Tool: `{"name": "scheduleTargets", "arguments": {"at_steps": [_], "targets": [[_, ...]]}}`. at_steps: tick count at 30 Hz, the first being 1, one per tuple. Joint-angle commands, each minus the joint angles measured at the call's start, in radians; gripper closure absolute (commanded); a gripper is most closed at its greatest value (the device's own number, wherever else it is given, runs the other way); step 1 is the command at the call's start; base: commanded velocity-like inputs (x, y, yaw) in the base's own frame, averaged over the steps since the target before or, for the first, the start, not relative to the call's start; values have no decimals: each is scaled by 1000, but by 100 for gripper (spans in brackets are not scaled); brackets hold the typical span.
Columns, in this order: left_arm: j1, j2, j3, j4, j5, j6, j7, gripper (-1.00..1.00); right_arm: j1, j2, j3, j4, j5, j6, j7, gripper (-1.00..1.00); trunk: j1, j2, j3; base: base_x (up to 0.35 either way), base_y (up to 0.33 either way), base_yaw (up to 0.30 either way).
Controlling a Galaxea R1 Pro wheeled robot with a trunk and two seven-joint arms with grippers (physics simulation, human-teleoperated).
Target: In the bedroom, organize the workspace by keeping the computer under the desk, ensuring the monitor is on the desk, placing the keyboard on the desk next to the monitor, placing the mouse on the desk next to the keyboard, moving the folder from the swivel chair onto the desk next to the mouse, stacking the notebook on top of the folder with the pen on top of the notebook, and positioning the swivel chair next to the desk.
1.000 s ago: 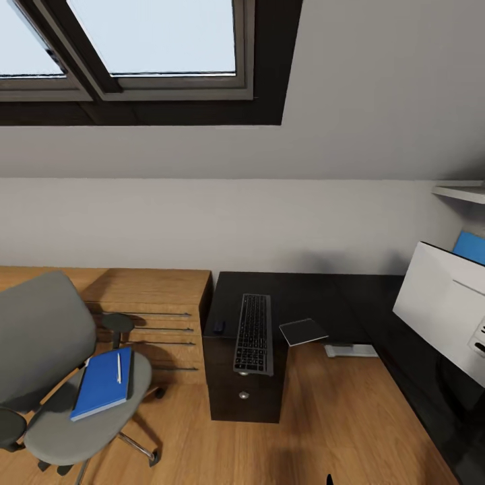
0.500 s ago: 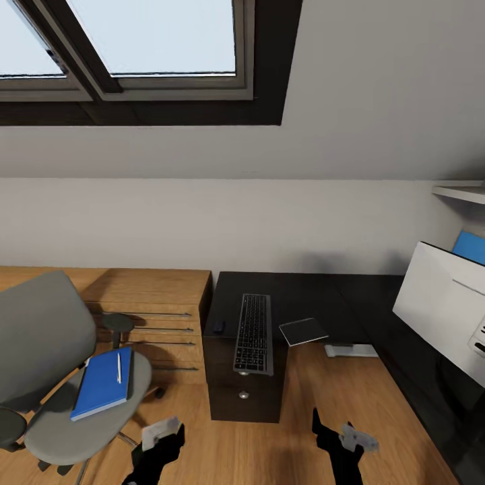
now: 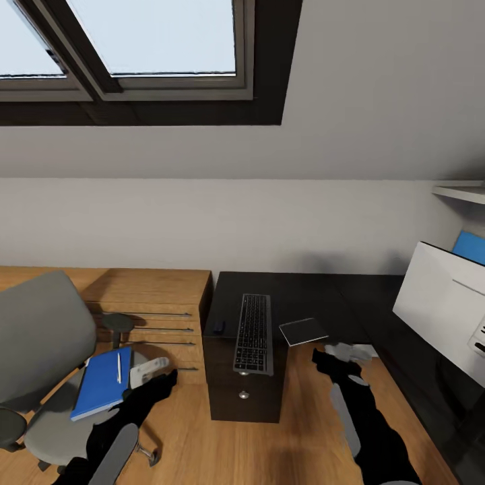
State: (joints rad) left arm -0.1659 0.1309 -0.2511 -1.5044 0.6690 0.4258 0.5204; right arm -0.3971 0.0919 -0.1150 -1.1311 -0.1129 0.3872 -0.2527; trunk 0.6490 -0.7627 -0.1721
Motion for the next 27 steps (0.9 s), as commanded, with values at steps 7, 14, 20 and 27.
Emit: {"name": "scheduleTargets", "arguments": {"at_steps": [7, 14, 20, 27], "targets": [[-1, -3, 23, -27, 5, 45, 18, -100, -17, 0, -4, -142, -73, 123, -19, -100, 0, -1, -2, 0, 0, 0], [-1, 3, 28, 9, 2, 54, 20, -100, 14, -4, -5, -135, -100, 95, -23, -100, 0, -1, -2, -9, 0, 0], [-1, 6, 26, 19, 2, 56, 21, -100, 20, -2, -3, -127, -106, 76, -25, -100, 0, -1, -2, -184, 0, 0], [-1, 5, 22, 22, 2, 55, 21, -100, 22, -4, -3, -125, -105, 73, -28, -100, 0, -1, -2, -267, -128, 0]]}}
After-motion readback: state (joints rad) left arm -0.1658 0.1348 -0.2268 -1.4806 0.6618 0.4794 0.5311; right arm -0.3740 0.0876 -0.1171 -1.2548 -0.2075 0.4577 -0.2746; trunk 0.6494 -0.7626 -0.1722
